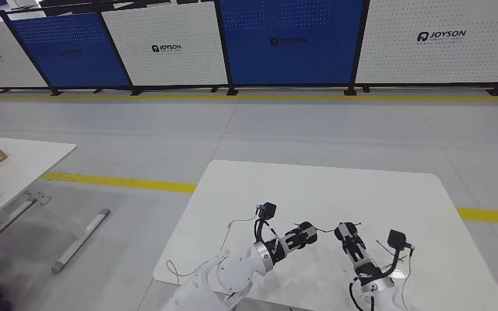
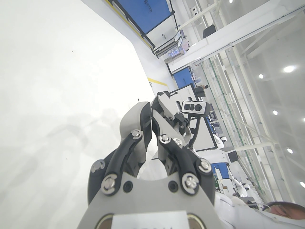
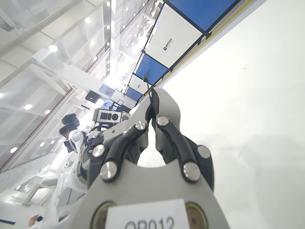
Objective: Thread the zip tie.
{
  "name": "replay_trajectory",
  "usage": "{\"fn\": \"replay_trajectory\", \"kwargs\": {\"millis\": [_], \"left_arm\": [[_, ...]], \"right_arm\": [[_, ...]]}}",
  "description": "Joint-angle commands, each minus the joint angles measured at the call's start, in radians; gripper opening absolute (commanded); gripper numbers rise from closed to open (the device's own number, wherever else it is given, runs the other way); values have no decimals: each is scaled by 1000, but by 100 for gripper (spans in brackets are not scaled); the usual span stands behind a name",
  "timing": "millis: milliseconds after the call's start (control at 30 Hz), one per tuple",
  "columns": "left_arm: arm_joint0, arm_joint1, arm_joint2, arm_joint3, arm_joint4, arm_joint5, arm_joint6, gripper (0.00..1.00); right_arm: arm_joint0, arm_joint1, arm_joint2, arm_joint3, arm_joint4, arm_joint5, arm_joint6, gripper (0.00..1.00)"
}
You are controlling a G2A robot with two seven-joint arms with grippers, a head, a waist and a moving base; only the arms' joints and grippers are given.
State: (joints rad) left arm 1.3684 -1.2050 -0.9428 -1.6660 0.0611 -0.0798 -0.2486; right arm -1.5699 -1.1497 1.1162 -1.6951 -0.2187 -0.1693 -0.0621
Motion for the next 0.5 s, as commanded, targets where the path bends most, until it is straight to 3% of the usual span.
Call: {"fn": "replay_trajectory", "kwargs": {"millis": [0, 467], "left_arm": [[0, 0, 0, 0, 0, 0, 0, 0], [0, 0, 0, 0, 0, 0, 0, 0]], "right_arm": [[3, -2, -3, 4, 0, 2, 2, 0], [10, -16, -4, 16, -5, -12, 32, 0]]}}
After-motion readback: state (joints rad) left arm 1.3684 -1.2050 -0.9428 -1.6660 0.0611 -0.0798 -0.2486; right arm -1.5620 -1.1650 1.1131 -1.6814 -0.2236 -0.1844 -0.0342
